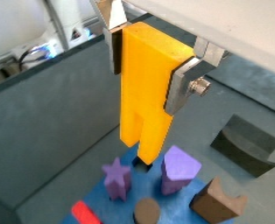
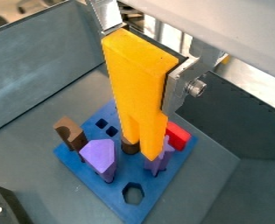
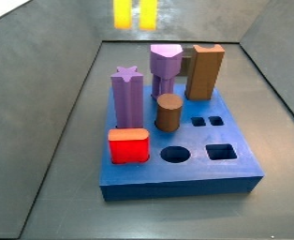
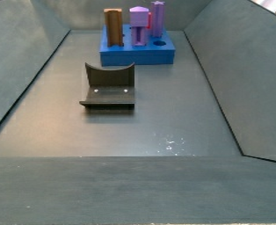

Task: Pick up the double-square object. Move up. Move to above the board. Insert the double-square object.
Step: Insert the double-square object.

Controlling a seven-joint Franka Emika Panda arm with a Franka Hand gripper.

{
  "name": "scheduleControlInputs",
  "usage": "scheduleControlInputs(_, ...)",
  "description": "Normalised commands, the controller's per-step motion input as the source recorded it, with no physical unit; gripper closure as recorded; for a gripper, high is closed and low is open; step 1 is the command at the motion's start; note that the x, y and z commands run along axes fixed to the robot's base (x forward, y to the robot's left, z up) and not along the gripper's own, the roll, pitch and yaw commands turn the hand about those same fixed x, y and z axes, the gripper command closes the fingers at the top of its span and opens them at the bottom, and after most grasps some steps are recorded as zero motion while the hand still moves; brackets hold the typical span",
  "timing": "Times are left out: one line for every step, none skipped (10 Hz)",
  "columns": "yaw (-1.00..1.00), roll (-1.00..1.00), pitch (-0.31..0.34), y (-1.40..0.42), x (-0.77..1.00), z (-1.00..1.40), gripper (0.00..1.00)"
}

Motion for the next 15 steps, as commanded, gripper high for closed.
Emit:
scheduleControlInputs(0.30, 0.22, 0.131, -0.24, 0.75, 0.00, 1.00)
scheduleControlInputs(0.29, 0.24, 0.127, -0.24, 0.77, 0.00, 1.00)
scheduleControlInputs(0.28, 0.28, 0.149, -0.22, 0.75, 0.00, 1.00)
scheduleControlInputs(0.11, 0.32, 0.280, -0.23, 0.70, 0.00, 1.00)
scheduleControlInputs(0.01, 0.36, 0.340, -0.24, 0.69, 0.00, 1.00)
scheduleControlInputs(0.01, 0.36, 0.324, -0.19, 0.75, 0.00, 1.00)
scheduleControlInputs(0.01, 0.34, 0.291, -0.17, 0.82, 0.00, 1.00)
scheduleControlInputs(0.05, 0.24, 0.193, -0.17, 0.97, -0.15, 1.00)
scheduleControlInputs(0.03, 0.15, 0.036, -0.11, 1.00, -0.27, 1.00)
scheduleControlInputs(0.00, 0.04, -0.029, -0.02, 1.00, -0.29, 1.00)
scheduleControlInputs(0.00, 0.01, -0.074, 0.00, 1.00, -0.31, 1.00)
scheduleControlInputs(0.00, 0.00, -0.113, 0.00, 1.00, -0.31, 1.00)
scheduleControlInputs(0.00, 0.00, -0.161, 0.00, 0.96, -0.32, 1.00)
scheduleControlInputs(0.00, 0.00, -0.203, 0.00, 0.92, -0.26, 1.00)
scheduleControlInputs(0.00, 0.00, -0.203, 0.00, 0.92, -0.26, 1.00)
